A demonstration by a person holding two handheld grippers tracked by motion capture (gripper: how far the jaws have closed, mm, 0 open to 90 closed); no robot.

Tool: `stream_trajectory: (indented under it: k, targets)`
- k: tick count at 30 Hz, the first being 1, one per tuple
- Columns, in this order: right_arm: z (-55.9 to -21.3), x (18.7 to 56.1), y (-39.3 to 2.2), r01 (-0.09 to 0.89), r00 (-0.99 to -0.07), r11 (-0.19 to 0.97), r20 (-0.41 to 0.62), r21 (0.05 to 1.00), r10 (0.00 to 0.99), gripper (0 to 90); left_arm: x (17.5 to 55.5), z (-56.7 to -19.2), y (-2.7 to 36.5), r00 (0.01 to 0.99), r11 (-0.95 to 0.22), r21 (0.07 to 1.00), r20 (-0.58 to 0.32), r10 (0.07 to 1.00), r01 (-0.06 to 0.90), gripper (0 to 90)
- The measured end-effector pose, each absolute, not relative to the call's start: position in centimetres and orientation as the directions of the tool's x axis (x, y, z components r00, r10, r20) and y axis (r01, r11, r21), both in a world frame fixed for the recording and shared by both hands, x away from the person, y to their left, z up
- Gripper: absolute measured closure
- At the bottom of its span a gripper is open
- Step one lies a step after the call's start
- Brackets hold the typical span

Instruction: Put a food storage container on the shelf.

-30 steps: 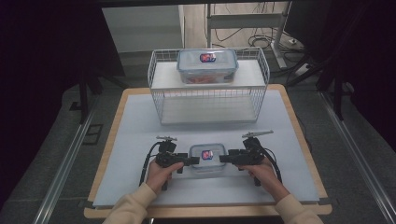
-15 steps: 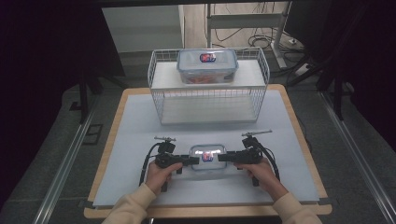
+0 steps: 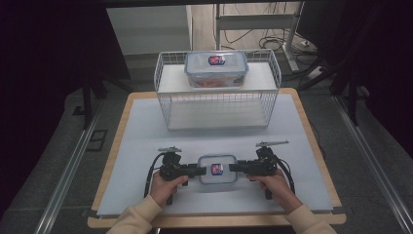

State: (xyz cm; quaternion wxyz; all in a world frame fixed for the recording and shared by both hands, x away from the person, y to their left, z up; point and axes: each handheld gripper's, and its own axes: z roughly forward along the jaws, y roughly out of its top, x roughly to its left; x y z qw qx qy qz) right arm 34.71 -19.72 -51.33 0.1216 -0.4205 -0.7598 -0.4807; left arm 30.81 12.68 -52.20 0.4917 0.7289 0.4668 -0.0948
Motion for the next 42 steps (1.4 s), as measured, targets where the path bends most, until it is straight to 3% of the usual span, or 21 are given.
stream_trajectory:
  k: [26, 42]
  targets:
    - [-49.6, 34.1, -19.6, 0.702, -0.663, 0.178, 0.542, 0.689, 0.517, 52.6, 30.5, -50.2, 12.8, 0.593, -0.093, 0.688, -0.538, 0.599, 0.720, 52.9]
    - [-46.3, 34.9, -19.9, 0.646, -0.700, 0.161, 0.493, 0.746, 0.517, 52.8, 31.6, -47.1, 12.5, 0.629, -0.100, 0.731, -0.499, 0.596, 0.675, 52.9]
